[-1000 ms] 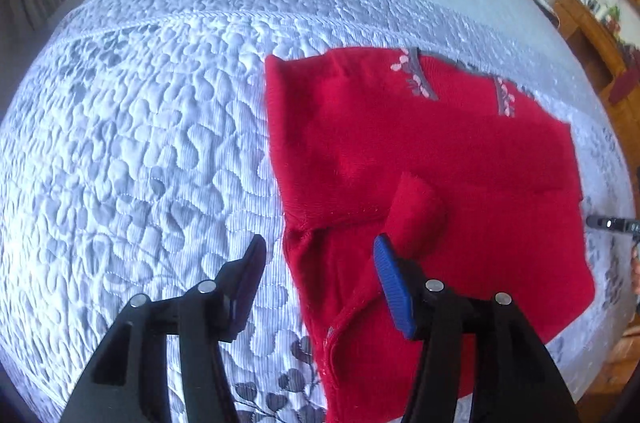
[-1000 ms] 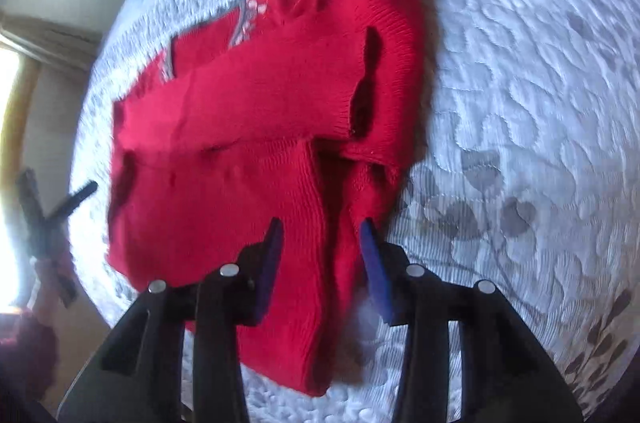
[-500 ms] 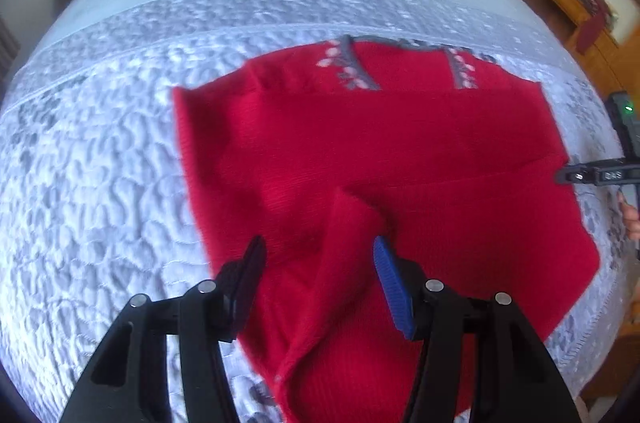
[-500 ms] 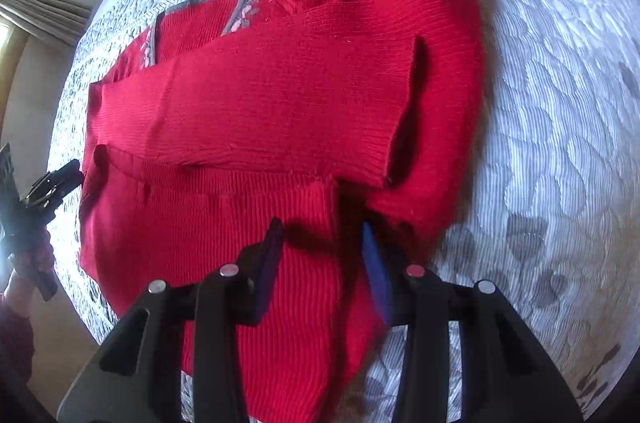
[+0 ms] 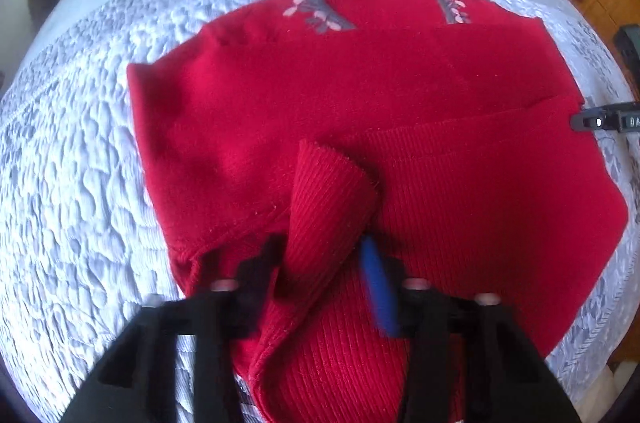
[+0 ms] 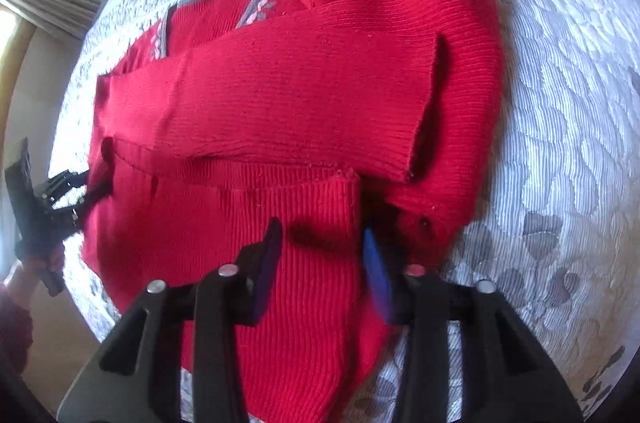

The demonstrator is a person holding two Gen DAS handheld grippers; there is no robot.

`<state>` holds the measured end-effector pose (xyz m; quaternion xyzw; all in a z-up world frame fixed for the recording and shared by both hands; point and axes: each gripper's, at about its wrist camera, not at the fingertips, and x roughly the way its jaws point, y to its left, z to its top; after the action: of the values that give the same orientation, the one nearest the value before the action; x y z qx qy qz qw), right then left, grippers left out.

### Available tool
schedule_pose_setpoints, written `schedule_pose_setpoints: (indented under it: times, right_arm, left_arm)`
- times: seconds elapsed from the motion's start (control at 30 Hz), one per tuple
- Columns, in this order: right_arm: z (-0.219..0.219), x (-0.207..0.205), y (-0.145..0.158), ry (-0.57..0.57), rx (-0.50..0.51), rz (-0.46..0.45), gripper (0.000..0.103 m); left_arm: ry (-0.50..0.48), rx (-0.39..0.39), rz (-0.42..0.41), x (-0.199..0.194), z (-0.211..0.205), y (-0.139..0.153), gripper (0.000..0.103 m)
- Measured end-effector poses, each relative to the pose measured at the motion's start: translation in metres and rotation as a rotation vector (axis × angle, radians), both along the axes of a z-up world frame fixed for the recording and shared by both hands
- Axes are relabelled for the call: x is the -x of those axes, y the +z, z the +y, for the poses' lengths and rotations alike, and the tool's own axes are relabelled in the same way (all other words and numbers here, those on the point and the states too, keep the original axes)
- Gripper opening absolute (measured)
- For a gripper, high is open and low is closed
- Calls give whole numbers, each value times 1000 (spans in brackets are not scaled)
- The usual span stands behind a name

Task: Fold small clothes

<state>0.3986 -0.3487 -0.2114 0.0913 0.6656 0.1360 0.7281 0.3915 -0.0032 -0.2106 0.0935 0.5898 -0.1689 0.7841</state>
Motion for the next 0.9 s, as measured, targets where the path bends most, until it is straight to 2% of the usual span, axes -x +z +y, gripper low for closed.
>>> schedule_pose_setpoints:
  times: [0.03, 0.1, 0.2, 0.37, 0.47, 0.57, 0.63, 0.7, 0.8, 0.9]
  right_arm:
    - [0, 0, 1, 6, -11, 2, 7]
    - [-2, 4, 9, -4, -67, -12, 6]
    - [-8, 16, 35, -10, -131, -72, 6]
    - [-22, 17, 75, -28, -129, -162, 5]
    - [-40, -9, 96, -81, -140, -212, 5]
    - [-49, -50, 102, -111, -138, -218, 5]
    - [-49, -85, 96, -115, -103, -201, 5]
    - [-45, -117, 82, -128, -55, -173, 5]
    - [-42, -147, 52, -154, -19, -107, 5]
    - [-34, -161, 14, -170, 71, -34, 8]
  left_arm:
    - [18, 21, 8, -1, 3, 1, 10]
    - [61, 73, 19, -2, 11, 6, 7]
    - [74, 142, -16, 4, 18, 27, 7]
    - [107, 219, -114, -2, 32, 71, 7]
    - [141, 230, -184, -30, 37, 92, 7]
    - [177, 239, -206, -69, 38, 98, 7]
    - [191, 197, -222, -97, 35, 91, 7]
    - [203, 172, -201, -124, 29, 78, 7]
    - [233, 97, -132, -162, 24, 44, 7]
    - [215, 12, -54, -176, 14, 7, 9]
